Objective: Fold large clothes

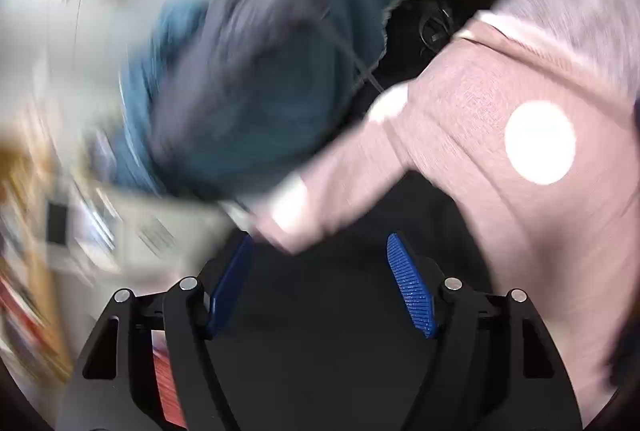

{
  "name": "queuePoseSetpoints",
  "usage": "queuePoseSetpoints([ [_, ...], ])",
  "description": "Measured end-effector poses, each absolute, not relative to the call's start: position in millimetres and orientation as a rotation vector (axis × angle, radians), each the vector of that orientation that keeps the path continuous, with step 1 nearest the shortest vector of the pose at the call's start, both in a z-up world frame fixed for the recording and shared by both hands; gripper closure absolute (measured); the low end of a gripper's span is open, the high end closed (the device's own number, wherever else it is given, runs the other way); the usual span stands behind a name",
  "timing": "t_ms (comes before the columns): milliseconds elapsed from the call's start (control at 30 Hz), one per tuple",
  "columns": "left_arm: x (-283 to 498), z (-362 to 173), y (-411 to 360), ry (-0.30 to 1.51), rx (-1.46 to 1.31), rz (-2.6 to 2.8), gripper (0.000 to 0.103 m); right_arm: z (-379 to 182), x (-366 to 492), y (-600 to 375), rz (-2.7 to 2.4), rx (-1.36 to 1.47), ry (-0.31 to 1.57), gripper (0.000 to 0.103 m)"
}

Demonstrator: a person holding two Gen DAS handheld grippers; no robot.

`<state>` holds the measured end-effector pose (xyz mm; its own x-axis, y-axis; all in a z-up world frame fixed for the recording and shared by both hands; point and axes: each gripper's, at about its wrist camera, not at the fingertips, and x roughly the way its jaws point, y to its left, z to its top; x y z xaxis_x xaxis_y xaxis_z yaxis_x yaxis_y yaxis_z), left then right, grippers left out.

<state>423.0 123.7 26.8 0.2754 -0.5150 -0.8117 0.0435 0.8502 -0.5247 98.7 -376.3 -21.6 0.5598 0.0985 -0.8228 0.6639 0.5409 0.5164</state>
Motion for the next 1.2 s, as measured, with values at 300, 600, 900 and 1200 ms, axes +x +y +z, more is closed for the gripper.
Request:
queuePoseSetpoints([
  [300,299,19,138,1.228,-0.138,-0.415,0.010,-60,42,-251,-0.414,0.551,1.186,0.033],
  [600,230,-27,112,1.229,0.209,-0.438,0.006,-99,27,-173,-0.272,0.301,1.345,0.021],
  [900,270,-43,118,1.330,0.215,-0.435,0.006,-121,17,-187,-0.305,0.208,1.450,0.014],
  [1200,230,-7,186,1.330,-0.067,-0.400,0.006,-94,-51,-210,-0.382,0.466,1.361,0.014],
])
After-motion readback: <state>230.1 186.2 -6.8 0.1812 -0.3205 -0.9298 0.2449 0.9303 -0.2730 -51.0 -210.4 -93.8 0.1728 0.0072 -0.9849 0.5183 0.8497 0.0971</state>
